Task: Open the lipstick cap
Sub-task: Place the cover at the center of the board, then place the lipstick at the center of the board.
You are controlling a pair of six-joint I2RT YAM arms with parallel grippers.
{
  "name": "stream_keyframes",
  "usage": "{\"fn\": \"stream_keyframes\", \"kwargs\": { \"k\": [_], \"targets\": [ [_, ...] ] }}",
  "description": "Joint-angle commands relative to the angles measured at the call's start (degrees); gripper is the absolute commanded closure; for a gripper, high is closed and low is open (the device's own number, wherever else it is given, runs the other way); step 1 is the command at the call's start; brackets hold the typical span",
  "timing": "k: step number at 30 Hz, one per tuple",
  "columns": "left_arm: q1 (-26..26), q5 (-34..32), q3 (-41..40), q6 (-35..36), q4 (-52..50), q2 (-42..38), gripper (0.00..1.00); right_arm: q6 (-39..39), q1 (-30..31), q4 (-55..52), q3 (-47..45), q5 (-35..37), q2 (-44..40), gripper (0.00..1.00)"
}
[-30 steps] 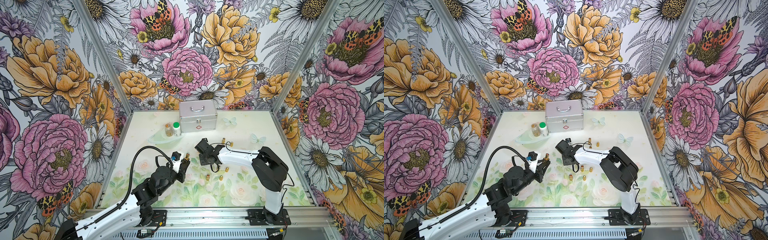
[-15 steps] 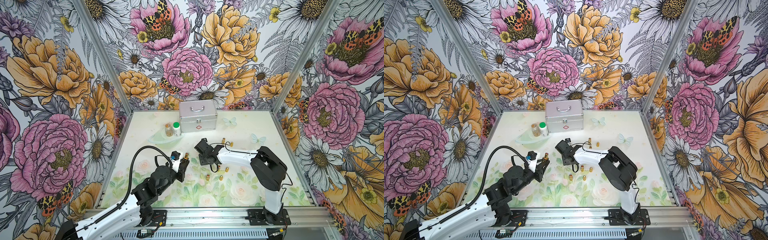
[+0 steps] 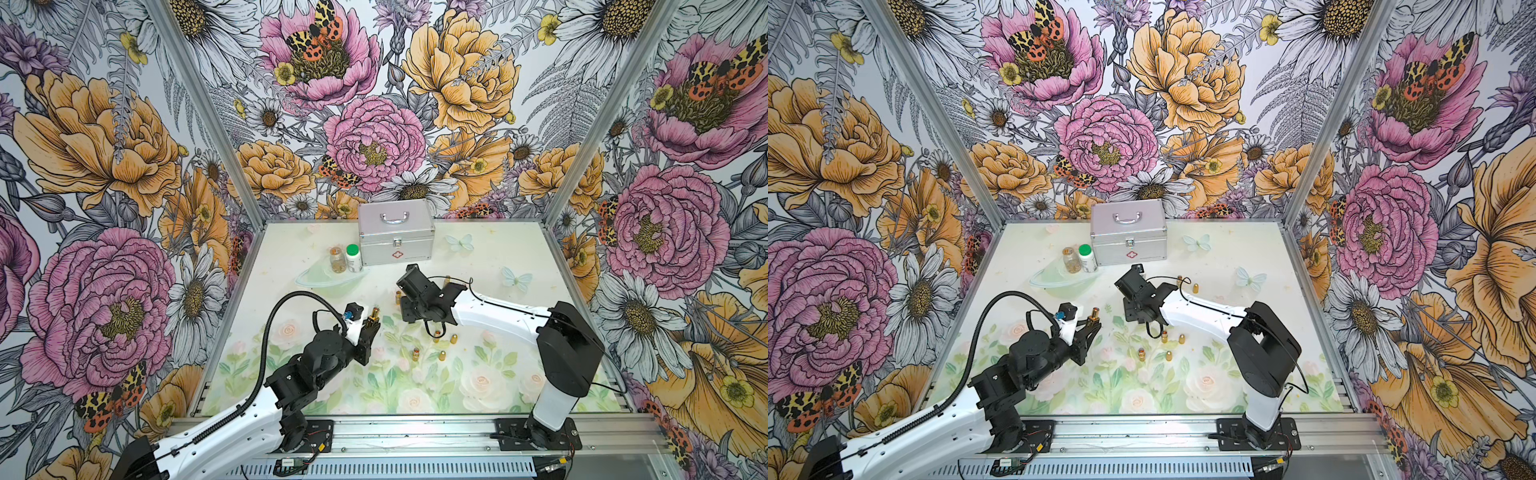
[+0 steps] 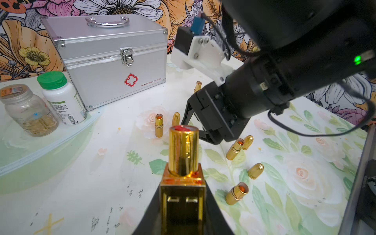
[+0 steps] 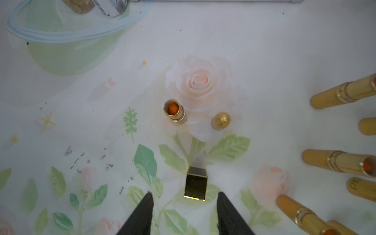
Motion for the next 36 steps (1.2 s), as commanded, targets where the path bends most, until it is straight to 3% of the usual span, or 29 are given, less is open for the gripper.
{"fn": "stream_keyframes", "kwargs": {
  "k": [1,10,18,36],
  "targets": [
    [0.65,2.37,2.55,0.67,-0.23,1.30,1.00,-1.14,-0.85,-4.19,-0.03,-4.49,-4.96,0.47],
    [0.65,3.06,4.45,1.50,1.70,6.46,1.00,-2.92,-1.33,-8.48,0.19,-19.58,-13.57,0.46],
    [0.43,4.04,6.67,2.20,2.93,10.40,1.00,0.83,-0.04,-2.75,0.56,-29.44,-14.61,0.46],
    [0.02,5.84,7.05,4.25,4.76,9.99,1.00,4.96,0.46,2.59,1.47,-34.83,-9.29,0.52]
  ]
}}
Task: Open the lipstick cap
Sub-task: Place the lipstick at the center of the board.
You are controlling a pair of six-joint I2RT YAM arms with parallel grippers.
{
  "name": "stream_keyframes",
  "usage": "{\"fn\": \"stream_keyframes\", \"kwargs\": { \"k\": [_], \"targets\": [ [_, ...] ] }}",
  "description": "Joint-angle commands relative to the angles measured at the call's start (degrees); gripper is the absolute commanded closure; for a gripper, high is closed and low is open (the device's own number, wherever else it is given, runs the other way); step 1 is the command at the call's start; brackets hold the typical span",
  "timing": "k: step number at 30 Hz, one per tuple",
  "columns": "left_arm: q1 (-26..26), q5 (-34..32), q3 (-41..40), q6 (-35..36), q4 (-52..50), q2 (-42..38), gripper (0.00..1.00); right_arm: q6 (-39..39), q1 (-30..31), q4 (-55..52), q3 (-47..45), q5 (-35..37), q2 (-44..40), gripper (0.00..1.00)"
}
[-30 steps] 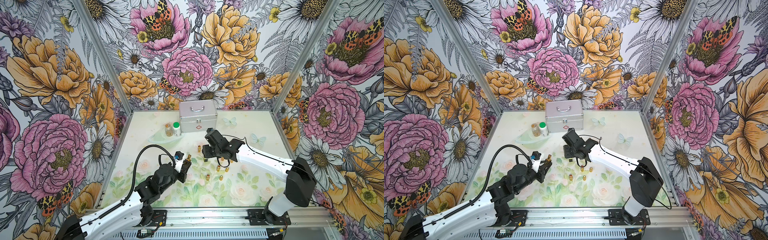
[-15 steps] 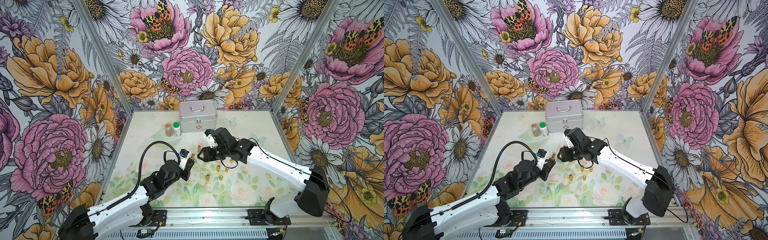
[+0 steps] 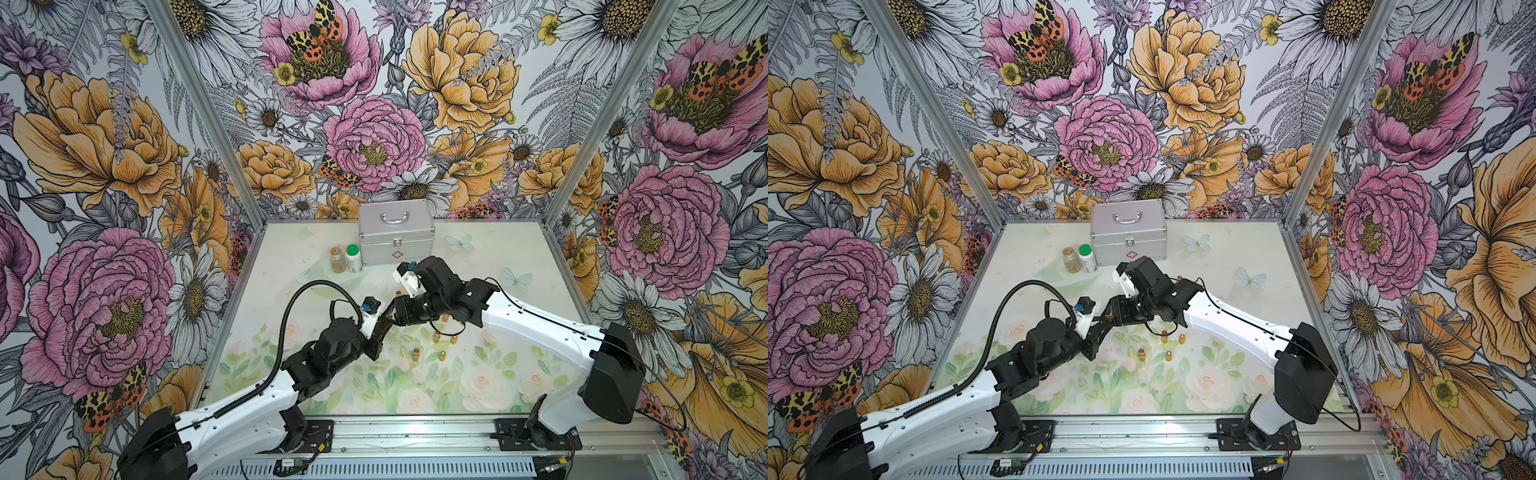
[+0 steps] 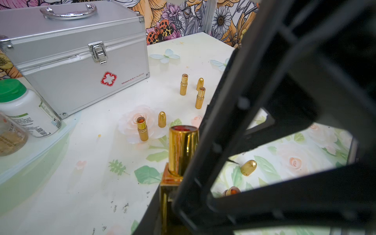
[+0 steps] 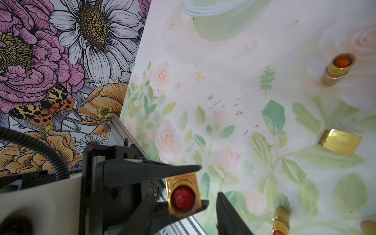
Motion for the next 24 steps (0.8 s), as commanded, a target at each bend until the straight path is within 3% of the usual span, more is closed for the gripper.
{"fn": "stream_keyframes", "kwargs": {
  "k": [1,24],
  "targets": [
    [0.01,1.17,1.46,1.32,2.19,-1.06,1.00,0.51,0.13,1.83,1.23,-1.41,0.91,0.53],
    [-0.12,1.30,1.81,2.35,3.78,-1.10,1.00,2.27,0.03,2.18,2.61,-1.12,2.85,0.75]
  ]
}}
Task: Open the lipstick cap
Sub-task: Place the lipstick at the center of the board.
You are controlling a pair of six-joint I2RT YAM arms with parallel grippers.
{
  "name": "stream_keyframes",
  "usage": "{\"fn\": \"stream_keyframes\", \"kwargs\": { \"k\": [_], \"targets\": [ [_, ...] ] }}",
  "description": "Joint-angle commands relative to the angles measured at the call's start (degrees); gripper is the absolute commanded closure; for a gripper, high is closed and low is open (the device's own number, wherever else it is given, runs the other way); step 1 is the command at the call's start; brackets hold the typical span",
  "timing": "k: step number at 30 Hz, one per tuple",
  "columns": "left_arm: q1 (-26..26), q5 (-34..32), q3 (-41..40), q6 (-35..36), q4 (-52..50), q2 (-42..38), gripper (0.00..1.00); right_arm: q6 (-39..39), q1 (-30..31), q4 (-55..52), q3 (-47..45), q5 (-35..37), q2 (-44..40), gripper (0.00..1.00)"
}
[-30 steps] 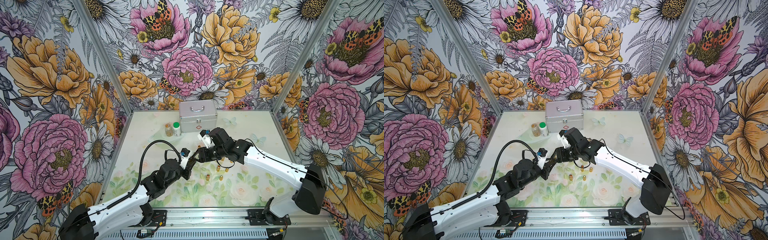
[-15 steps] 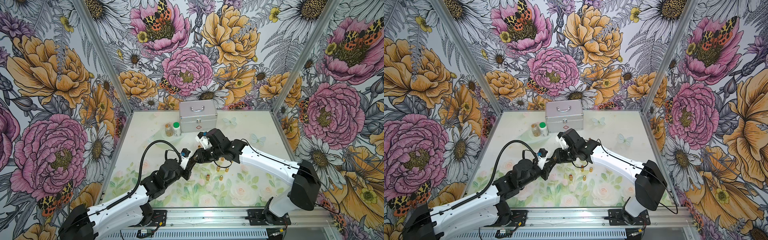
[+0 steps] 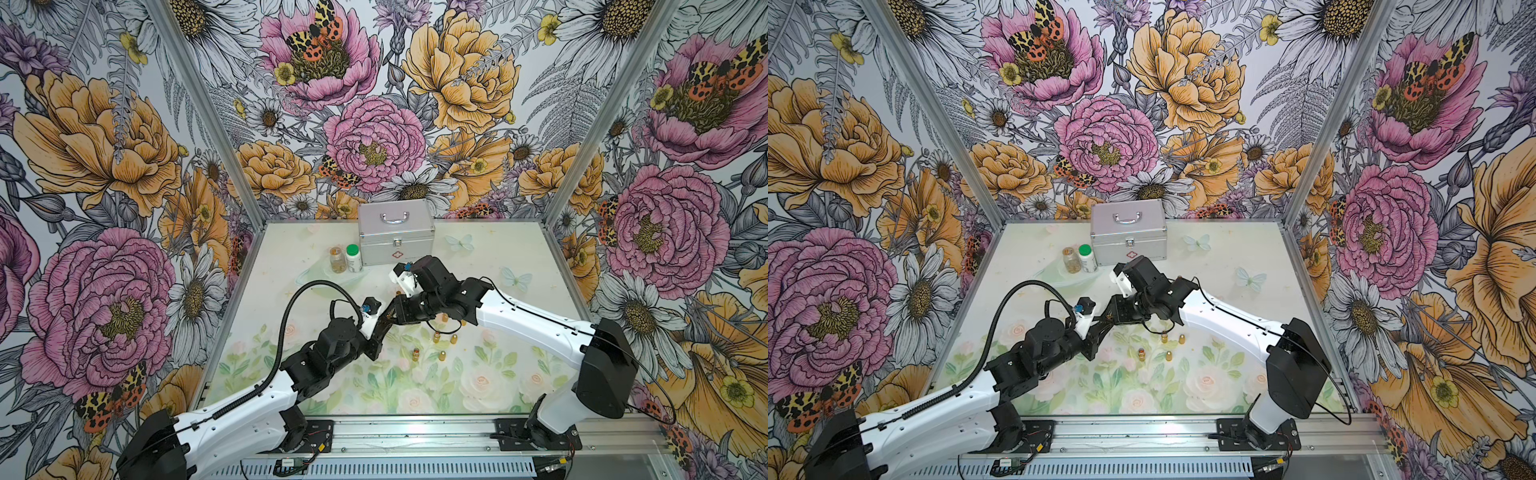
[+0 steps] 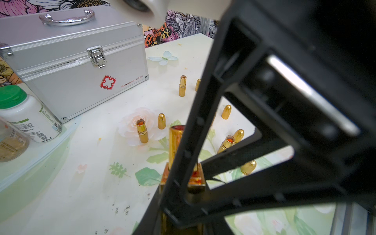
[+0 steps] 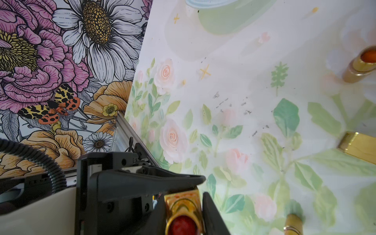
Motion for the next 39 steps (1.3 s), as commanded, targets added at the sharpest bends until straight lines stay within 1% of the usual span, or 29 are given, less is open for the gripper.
{"fn": "stream_keyframes", "kwargs": {
  "k": [1,3,4,6,7,9,11,13,14,17,18,24,30,33,39],
  "targets": [
    [-0.07,0.46,1.72,0.89,3.75,-0.65,1.00,1.29,0.02,0.61,2.04,1.77,0.49,0.75],
    [-0.01,0.27,1.67,0.80,3.70,-0.73,0.99,0.82,-0.03,0.52,2.15,2.67,0.28,0.75],
    [-0.07,0.05,1.59,0.69,3.59,-0.74,0.87,0.34,-0.15,0.44,2.32,3.30,0.28,0.75],
    [-0.07,-0.37,1.54,0.19,3.16,-0.91,0.55,-0.51,-0.37,0.24,2.35,5.72,0.11,0.75],
    [-0.07,-0.63,1.46,-0.35,2.56,-1.12,0.44,-1.07,-0.58,-0.20,2.35,7.84,0.10,0.75],
    [-0.05,-1.44,1.05,-1.60,1.48,-1.73,0.30,-2.42,-0.65,-0.98,2.24,11.77,0.42,0.75],
    [-0.07,-2.36,0.42,-2.89,-0.12,-2.84,0.21,-3.42,-0.63,-1.57,2.26,15.36,0.99,0.75],
    [-0.07,-3.55,-0.14,-4.21,-3.04,-4.79,0.10,-4.35,-0.53,-1.68,2.04,19.13,1.67,0.76],
    [0.02,-4.33,-0.28,-4.82,-4.46,-5.73,0.07,-4.70,-0.35,-1.70,1.91,20.56,1.84,0.76],
    [0.17,-6.36,-0.69,-7.01,-9.16,-8.90,0.01,-5.65,0.53,-1.59,1.32,26.93,3.11,0.76],
    [0.29,-8.41,-0.83,-7.85,-10.46,-10.07,0.01,-5.94,0.88,-1.59,1.34,28.76,3.80,0.76],
    [1.79,-12.67,-1.06,-12.99,-15.99,-14.82,0.01,-6.37,4.30,-0.02,1.25,38.27,7.91,0.76],
    [5.08,-13.65,-1.50,-17.59,-17.27,-16.12,0.01,-4.90,6.27,4.36,0.21,42.79,12.31,0.76],
    [6.24,-13.49,-1.79,-18.56,-17.26,-16.04,0.02,-4.36,6.66,5.84,0.07,44.25,14.46,0.76],
    [6.93,-13.73,-2.28,-19.19,-17.29,-16.04,0.01,-4.25,7.20,8.30,0.49,46.66,18.37,0.76]
  ]
}}
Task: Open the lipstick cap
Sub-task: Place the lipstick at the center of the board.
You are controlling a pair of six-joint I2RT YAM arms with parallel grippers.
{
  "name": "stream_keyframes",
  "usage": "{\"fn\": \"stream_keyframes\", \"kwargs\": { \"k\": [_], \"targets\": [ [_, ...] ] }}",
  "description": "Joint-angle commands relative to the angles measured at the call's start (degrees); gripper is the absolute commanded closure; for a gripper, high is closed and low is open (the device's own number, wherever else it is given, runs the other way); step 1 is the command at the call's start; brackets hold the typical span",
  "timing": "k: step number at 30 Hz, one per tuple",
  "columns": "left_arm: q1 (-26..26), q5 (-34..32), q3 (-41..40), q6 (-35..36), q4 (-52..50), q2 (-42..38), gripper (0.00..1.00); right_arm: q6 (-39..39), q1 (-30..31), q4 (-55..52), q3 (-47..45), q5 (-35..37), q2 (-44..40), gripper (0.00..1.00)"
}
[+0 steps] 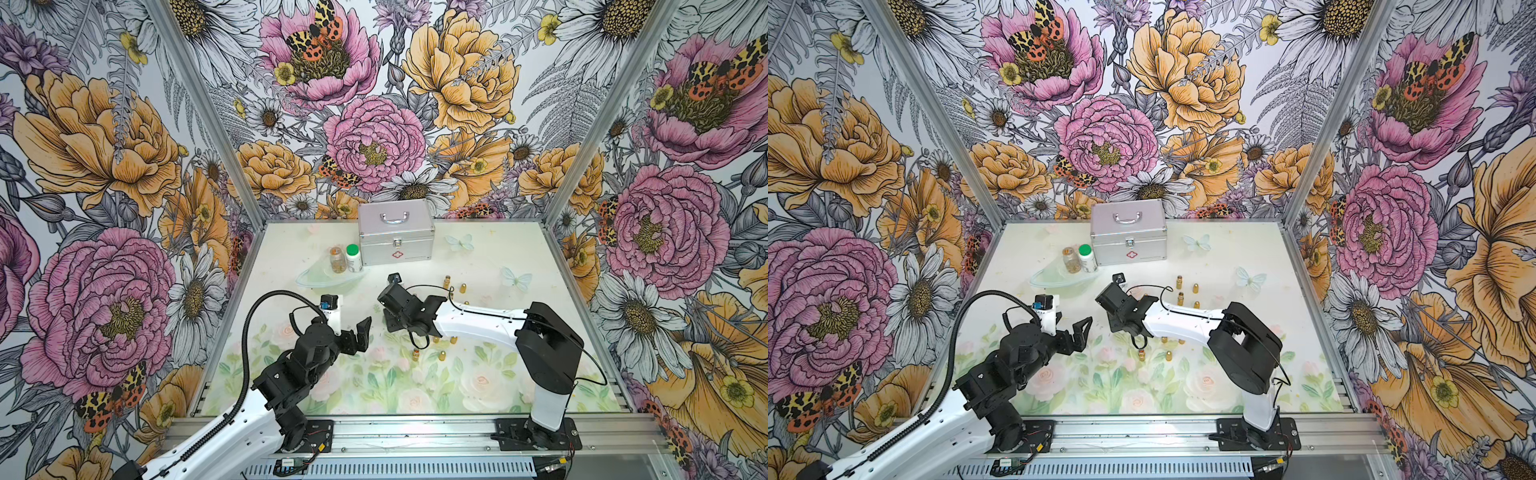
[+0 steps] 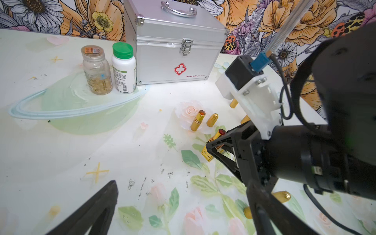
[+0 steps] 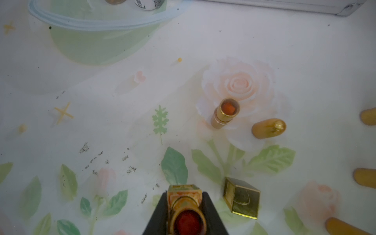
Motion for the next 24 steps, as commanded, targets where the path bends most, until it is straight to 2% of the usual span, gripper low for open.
{"fn": "stream_keyframes", "kwargs": {
  "k": [1,13,24],
  "targets": [
    [0.54,-1.38,-1.21,-1.38,-0.37,-0.56,0.01,0.71,0.58,3.43,0.00,3.79,2.05,0.76],
    [1.84,-1.03,-2.10,-1.74,-0.22,-0.63,0.01,0.27,1.68,7.54,-0.88,6.11,5.61,0.75],
    [2.37,-0.72,-1.97,-1.74,-0.14,-0.60,0.01,-0.08,2.43,8.65,-2.04,6.51,6.29,0.67]
  ]
}}
